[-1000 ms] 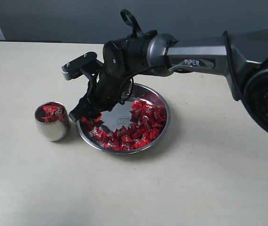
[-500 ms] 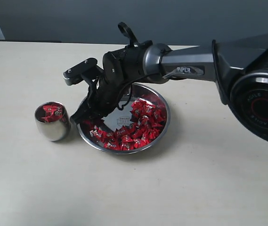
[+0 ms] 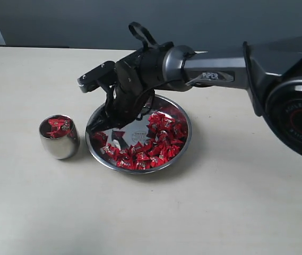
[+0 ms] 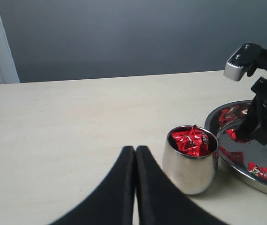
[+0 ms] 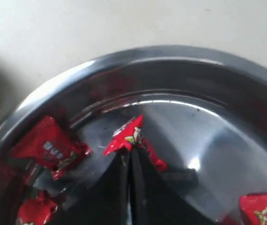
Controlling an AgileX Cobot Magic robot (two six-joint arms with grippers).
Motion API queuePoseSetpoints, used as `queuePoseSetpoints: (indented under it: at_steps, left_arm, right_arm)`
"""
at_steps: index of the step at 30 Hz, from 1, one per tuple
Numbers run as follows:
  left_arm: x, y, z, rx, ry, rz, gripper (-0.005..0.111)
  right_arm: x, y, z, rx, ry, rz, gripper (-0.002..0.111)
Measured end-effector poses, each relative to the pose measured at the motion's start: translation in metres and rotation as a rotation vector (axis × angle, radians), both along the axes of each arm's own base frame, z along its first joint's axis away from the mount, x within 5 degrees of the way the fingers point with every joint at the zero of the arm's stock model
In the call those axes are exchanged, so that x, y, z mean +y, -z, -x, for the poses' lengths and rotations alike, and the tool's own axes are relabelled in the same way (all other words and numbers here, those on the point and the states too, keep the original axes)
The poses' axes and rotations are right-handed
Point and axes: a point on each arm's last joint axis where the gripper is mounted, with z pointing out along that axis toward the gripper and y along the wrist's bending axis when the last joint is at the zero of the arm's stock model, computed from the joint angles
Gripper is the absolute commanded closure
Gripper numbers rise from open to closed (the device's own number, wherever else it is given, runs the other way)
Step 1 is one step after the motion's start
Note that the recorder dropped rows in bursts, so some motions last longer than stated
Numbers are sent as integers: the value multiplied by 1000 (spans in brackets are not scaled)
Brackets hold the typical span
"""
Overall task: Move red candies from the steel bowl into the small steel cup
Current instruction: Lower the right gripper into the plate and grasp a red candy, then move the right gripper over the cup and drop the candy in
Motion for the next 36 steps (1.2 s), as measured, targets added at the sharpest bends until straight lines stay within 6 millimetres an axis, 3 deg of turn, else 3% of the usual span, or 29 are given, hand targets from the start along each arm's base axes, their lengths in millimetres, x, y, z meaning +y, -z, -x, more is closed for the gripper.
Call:
queuePoseSetpoints:
  at_steps: [9,14,21,28,36]
  left_arm:
    - [0,0,0,0,0,0,106]
    - [0,0,0,0,0,0,106]
    - [0,0,0,0,0,0,106]
    - [0,0,0,0,0,0,106]
    - [0,0,0,0,0,0,106]
  right_arm:
    - [0,-57,5,-50,37,-140,109]
    - [14,-75,16,-23,10,-280,109]
    - [45,-80,44,-16,-123,-374,109]
    - [51,-80,51,-20,-147,-378,109]
    - [56,-59,53,-2,-197,-339,109]
